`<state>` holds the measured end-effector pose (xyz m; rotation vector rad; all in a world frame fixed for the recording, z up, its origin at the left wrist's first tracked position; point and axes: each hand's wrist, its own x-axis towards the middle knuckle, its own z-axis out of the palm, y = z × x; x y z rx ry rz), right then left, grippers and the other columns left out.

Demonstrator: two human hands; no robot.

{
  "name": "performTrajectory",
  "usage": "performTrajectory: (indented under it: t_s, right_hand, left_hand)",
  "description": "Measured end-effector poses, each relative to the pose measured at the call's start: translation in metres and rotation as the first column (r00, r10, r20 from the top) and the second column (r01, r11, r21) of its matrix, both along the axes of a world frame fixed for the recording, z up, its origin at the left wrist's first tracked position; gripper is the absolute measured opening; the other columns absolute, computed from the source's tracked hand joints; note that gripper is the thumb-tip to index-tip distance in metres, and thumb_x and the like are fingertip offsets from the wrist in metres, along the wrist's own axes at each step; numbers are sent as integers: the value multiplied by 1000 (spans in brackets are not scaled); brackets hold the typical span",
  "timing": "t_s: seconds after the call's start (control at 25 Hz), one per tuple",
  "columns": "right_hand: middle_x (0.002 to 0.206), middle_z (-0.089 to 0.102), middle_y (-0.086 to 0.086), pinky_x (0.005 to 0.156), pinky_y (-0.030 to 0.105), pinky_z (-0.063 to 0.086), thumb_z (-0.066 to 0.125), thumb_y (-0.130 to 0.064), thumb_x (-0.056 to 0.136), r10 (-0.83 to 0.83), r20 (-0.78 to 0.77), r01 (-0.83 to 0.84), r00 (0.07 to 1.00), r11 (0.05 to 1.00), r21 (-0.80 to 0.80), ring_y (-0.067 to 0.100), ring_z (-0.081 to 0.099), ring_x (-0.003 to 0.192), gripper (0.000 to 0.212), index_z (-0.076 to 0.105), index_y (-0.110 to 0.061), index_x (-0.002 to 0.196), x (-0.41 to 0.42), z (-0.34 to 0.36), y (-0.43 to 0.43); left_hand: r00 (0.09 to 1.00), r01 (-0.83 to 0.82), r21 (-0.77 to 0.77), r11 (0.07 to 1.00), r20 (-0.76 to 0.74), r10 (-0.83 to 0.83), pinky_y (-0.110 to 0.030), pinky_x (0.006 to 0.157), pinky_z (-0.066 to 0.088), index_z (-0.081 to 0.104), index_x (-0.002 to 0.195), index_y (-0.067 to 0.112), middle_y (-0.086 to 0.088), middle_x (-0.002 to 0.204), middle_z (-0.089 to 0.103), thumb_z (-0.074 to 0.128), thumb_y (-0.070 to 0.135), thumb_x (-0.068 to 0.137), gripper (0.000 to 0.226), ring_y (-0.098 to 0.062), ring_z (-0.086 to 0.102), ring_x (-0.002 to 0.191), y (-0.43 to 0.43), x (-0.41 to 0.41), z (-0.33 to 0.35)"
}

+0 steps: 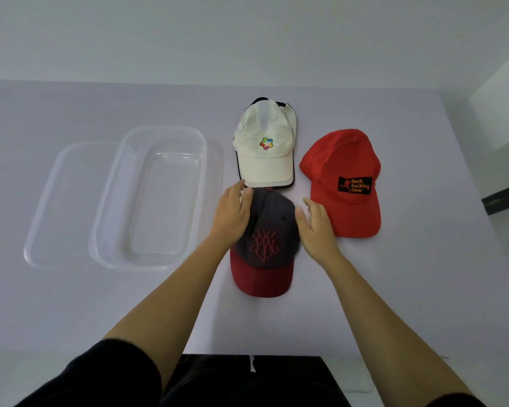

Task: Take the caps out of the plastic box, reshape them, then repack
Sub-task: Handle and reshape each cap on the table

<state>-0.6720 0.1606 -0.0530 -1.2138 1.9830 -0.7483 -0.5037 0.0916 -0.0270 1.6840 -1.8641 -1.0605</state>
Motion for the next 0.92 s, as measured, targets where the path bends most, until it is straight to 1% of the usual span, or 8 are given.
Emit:
performTrajectory:
  t_s: [0.12, 0.24, 0.32, 0.4, 0.48, 0.56, 0.72, 0.92]
  right_hand:
    - [150, 28, 2, 116, 32, 22, 48, 4, 80, 57, 15, -57, 998, 998, -15, 16, 25, 139, 69, 25, -6, 144, 18, -7, 65]
    - [155, -1, -2, 119, 34, 13, 50, -10, 68, 291, -49, -290, 955, 956, 34, 7, 2, 142, 92, 4, -8, 148, 38, -28, 108]
    - [157, 0, 8, 115, 36, 18, 56, -26, 72, 305, -176, -298, 936, 952, 66, 11, 6, 141, 94, 3, -5, 147, 48, -39, 109]
    - [152, 21, 21, 107, 40, 33, 66, -33, 74, 244, -306, -232, 920, 970, 74, 23, 31, 136, 93, 17, 3, 145, 57, -43, 102]
    - [145, 36, 26, 104, 45, 36, 72, -23, 72, 194, -395, -164, 898, 981, 108, 34, 43, 131, 88, 26, 7, 141, 60, -45, 93]
    - [144, 38, 26, 109, 49, 24, 71, -16, 72, 187, -446, -127, 875, 979, 161, 36, 38, 134, 85, 26, 8, 140, 61, -48, 87]
    - [151, 32, 14, 113, 45, -4, 58, -12, 82, 200, -439, -164, 876, 979, 121, 26, 14, 145, 72, 24, 0, 144, 57, -43, 81]
    - [150, 35, 3, 115, 49, -5, 50, -15, 89, 201, -388, -160, 900, 978, 136, 17, 7, 146, 61, 28, -13, 145, 55, -36, 80]
  left_hand:
    - [996, 43, -110, 993, -68, -50, -10, 106, 21, 33, 144, 9, -7, 146, 39, 42, 7, 92, 53, -15, 35, 134, 63, 23, -6]
    - [946, 325, -72, 943, 47, -322, -23, 119, 12, -2, 150, 13, -10, 159, 0, 51, 6, 71, 95, -17, 1, 148, 120, 51, -41]
    - [876, 444, -34, 895, 226, -426, -35, 117, 16, -22, 145, 26, -13, 155, -17, 58, 16, 75, 107, -28, -10, 145, 132, 51, -63]
    - [865, 420, -63, 905, 328, -379, -43, 106, 36, -9, 148, 18, -21, 151, -1, 71, 18, 76, 108, -37, 9, 139, 135, 39, -68]
    - [862, 388, -89, 917, 388, -327, -43, 91, 51, 14, 147, 3, -26, 146, 20, 79, 7, 68, 102, -42, 32, 132, 135, 31, -69]
    - [843, 396, -88, 914, 429, -324, -40, 88, 52, 17, 146, 0, -29, 143, 35, 81, 1, 63, 105, -43, 46, 127, 131, 29, -70]
    - [837, 397, -10, 918, 416, -357, -36, 93, 50, -7, 147, -1, -31, 138, 45, 80, -2, 62, 121, -39, 50, 125, 126, 23, -65]
    - [884, 357, -52, 933, 341, -319, -40, 97, 46, -9, 147, 1, -30, 143, 37, 74, 0, 71, 113, -35, 34, 131, 121, 18, -66]
